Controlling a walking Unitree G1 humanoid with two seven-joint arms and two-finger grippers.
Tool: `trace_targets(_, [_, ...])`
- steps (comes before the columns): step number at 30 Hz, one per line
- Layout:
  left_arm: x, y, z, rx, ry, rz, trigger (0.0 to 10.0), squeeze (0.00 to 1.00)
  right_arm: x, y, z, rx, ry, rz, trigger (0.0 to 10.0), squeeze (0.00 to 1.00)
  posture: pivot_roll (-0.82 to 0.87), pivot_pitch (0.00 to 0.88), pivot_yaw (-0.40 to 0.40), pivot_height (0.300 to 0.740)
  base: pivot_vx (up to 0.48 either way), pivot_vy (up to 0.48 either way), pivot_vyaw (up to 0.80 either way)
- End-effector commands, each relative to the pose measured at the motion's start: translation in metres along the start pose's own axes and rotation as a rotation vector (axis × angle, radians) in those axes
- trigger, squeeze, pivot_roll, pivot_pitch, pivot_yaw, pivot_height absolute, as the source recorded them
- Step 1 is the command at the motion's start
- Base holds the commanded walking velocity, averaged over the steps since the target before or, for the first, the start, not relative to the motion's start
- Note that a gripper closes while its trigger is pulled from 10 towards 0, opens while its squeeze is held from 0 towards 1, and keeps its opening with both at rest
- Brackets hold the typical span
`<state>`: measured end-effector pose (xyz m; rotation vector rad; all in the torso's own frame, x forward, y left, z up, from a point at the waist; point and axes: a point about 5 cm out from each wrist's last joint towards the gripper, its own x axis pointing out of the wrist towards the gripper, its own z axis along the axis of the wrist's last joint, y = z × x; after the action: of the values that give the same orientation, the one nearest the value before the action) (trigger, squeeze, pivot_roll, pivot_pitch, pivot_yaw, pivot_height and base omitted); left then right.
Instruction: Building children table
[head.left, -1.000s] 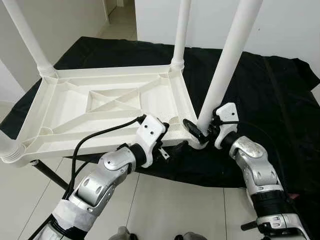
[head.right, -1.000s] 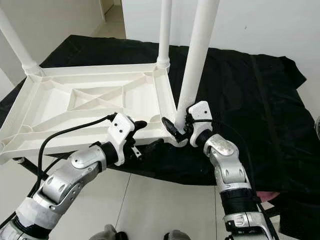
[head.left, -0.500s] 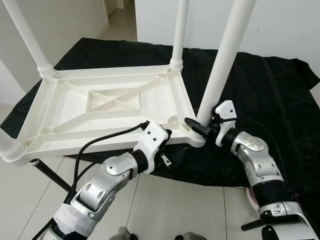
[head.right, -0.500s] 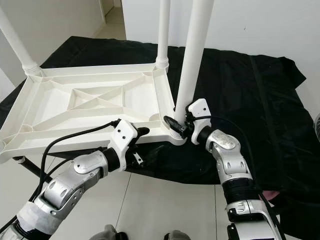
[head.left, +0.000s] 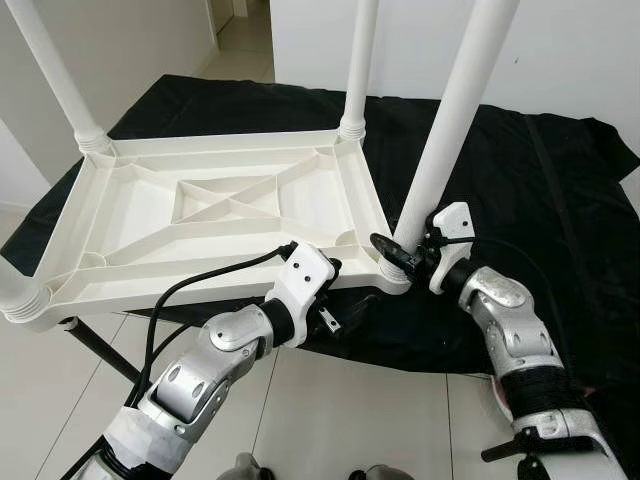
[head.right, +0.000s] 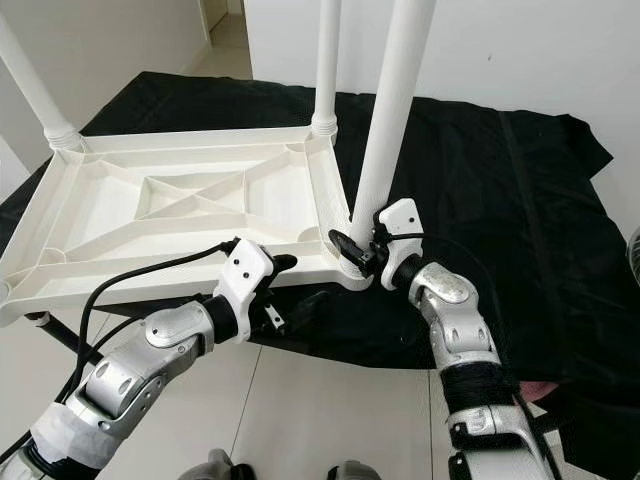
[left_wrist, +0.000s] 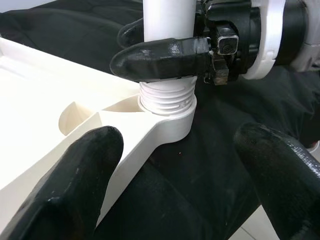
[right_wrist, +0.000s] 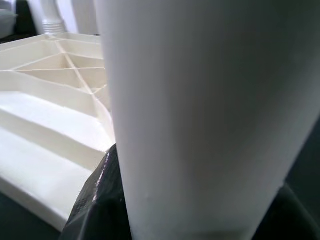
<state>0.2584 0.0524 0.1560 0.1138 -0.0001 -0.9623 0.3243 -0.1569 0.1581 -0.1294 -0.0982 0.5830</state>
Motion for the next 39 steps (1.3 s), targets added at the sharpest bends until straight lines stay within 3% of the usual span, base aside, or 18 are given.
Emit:
trace_targets(1, [-0.001,-0.006,0.001,0.011,0.007,-0.117,10.0,0.0,0.0,0.005,-0.007,0.033,0.037,-0.064,10.0,0.0,-0.07,0.069,0.016,0.74,0.0,0.0,0.0])
trace_targets(2, [-0.001,-0.006,0.001,0.011,0.007,-0.117,10.0,0.0,0.0,0.005,-0.007,0.033,0.037,-0.064,10.0,0.0,-0.07,0.069,0.016,0.74,0.0,0.0,0.0])
trace_targets(5, [-0.002,-0.002,0.001,0.018,0.008,-0.111,10.0,0.0,-0.003,0.013,-0.012,0.066,0.089,-0.235,10.0,0.0,-0.07,0.06,0.012,0.74,0.0,0.0,0.0])
trace_targets(8, [-0.002,-0.001,0.001,0.02,0.007,-0.108,10.0,0.0,-0.005,0.016,-0.012,0.078,0.097,-0.312,10.0,0.0,-0.08,0.054,0.012,0.74,0.0,0.0,0.0])
trace_targets(9, [-0.002,0.0,0.002,0.023,0.007,-0.107,10.0,0.0,-0.007,0.021,-0.01,0.077,0.101,-0.405,10.0,0.0,-0.08,0.054,0.012,0.74,0.0,0.0,0.0])
trace_targets(12, [-0.001,0.0,0.002,0.027,0.006,-0.109,10.0,0.0,-0.009,0.026,-0.009,0.076,0.112,-0.483,10.0,0.0,-0.08,0.057,0.011,0.74,0.0,0.0,0.0])
trace_targets(16, [-0.001,0.001,0.002,0.029,0.005,-0.11,10.0,0.0,-0.009,0.029,-0.009,0.076,0.119,-0.508,10.0,0.0,-0.08,0.057,0.011,0.74,0.0,0.0,0.0])
trace_targets(19, [-0.002,0.005,0.004,0.044,0.008,-0.108,10.0,0.0,-0.008,0.041,-0.002,0.104,0.099,-0.608,10.0,0.0,-0.08,0.062,0.009,0.74,0.0,0.0,0.0])
trace_targets(24, [-0.003,0.006,0.004,0.046,0.009,-0.105,10.0,0.0,-0.006,0.043,0.0,0.118,0.091,-0.596,10.0,0.0,-0.08,0.059,0.013,0.74,0.0,0.0,0.0])
trace_targets(25, [-0.002,0.007,0.004,0.048,0.008,-0.105,10.0,0.0,-0.006,0.042,0.002,0.119,0.073,-0.582,10.0,1.0,-0.09,0.056,0.015,0.74,0.0,0.0,0.0])
trace_targets(31, [-0.001,0.007,0.005,0.05,0.005,-0.107,10.0,0.0,-0.004,0.042,0.009,0.131,0.036,-0.534,10.0,1.0,-0.09,0.053,0.016,0.74,0.0,0.0,0.0])
trace_targets(38, [-0.001,0.005,0.006,0.049,0.001,-0.116,10.0,0.0,-0.003,0.037,0.013,0.103,0.016,-0.381,10.0,1.0,-0.09,0.052,0.02,0.74,0.0,0.0,0.0])
trace_targets(39, [-0.001,0.004,0.006,0.048,0.002,-0.119,10.0,0.0,-0.003,0.036,0.011,0.082,0.028,-0.321,10.0,0.0,-0.09,0.05,0.021,0.74,0.0,0.0,0.0])
